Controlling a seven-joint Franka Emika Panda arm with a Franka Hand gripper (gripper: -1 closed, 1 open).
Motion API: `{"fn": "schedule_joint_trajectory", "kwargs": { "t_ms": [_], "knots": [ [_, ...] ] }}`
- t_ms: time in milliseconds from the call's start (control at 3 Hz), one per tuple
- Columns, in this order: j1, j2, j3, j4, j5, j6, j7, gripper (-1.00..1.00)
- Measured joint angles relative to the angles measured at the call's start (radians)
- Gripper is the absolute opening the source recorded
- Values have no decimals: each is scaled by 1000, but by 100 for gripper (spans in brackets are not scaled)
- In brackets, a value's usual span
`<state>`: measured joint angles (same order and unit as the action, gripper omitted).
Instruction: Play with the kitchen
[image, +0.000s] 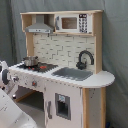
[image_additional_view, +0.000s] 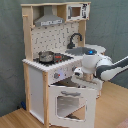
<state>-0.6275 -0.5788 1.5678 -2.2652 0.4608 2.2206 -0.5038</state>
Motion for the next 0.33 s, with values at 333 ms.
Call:
{"fn": "schedule_joint_trajectory", "kwargs": {
  "t_ms": [333],
  "knots": [
    [45,-35,-66,0,-25,-51,0,100]
  ]
}}
